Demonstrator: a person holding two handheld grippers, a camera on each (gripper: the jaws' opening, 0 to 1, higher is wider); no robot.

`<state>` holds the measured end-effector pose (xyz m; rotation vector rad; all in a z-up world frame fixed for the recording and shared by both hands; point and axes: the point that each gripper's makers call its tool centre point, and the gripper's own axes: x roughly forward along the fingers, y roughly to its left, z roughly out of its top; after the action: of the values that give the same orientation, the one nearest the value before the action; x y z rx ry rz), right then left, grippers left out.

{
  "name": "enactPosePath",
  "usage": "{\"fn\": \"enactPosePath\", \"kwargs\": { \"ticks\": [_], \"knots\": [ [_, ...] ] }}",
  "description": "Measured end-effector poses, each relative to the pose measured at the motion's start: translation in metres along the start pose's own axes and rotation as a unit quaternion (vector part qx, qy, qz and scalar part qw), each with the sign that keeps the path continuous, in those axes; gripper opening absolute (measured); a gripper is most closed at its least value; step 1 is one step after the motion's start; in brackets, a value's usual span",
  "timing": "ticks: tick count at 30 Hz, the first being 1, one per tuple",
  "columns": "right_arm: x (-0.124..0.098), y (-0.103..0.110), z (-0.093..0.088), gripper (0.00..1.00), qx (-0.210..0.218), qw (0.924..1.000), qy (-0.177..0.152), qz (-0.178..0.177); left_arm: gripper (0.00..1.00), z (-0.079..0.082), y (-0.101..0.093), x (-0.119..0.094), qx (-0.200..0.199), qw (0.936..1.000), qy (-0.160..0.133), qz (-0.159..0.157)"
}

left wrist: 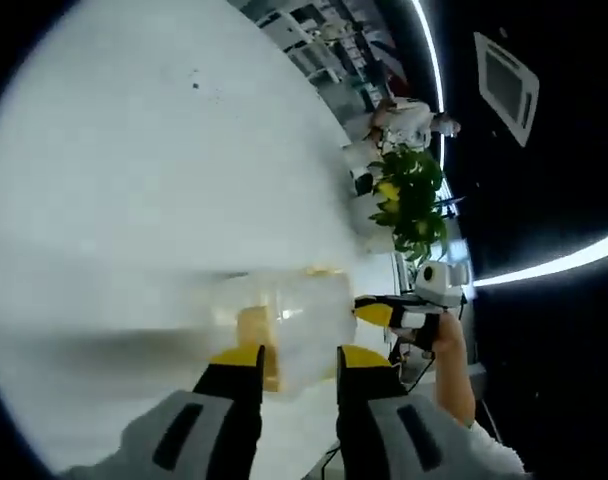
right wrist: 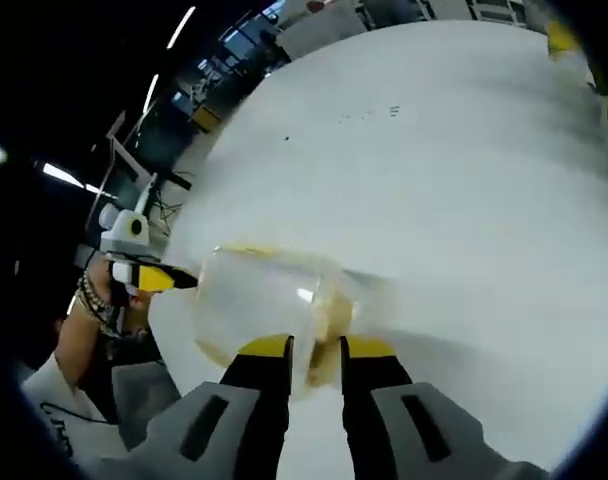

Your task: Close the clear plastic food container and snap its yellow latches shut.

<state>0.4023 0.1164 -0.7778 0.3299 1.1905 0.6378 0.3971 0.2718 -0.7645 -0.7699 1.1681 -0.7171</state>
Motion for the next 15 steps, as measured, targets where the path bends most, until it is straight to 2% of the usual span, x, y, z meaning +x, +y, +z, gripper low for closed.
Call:
{"fn": "enactPosePath", "kwargs": {
  "ticks": [2,3,5,9,12,15],
  "knots": [
    [0.002,0.004,-0.003,0.16,0.006,1.0000,0.003,0.005,0.23,-0.002,0.005,-0.002,-0.015,0.9998,0.007,0.007],
    [0.004,0.006,-0.005,0.17,0.009,0.9999,0.005,0.009,0.26,-0.006,0.013,-0.003,0.001,0.9994,0.019,0.028],
    [0.008,0.011,-0.011,0.19,0.015,0.9996,0.016,0.020,0.25,-0.012,0.018,-0.004,0.007,0.9983,0.038,0.042],
    [0.009,0.014,-0.010,0.20,0.018,0.9996,0.008,0.019,0.25,-0.007,0.018,-0.007,0.005,0.9984,0.028,0.049],
    [0.012,0.017,-0.011,0.19,0.020,0.9995,0.008,0.023,0.19,-0.006,0.027,-0.010,0.035,0.9955,0.035,0.081],
    [0.013,0.019,-0.012,0.19,0.022,0.9995,0.007,0.023,0.17,-0.005,0.028,-0.010,0.026,0.9949,0.038,0.089]
  ]
}}
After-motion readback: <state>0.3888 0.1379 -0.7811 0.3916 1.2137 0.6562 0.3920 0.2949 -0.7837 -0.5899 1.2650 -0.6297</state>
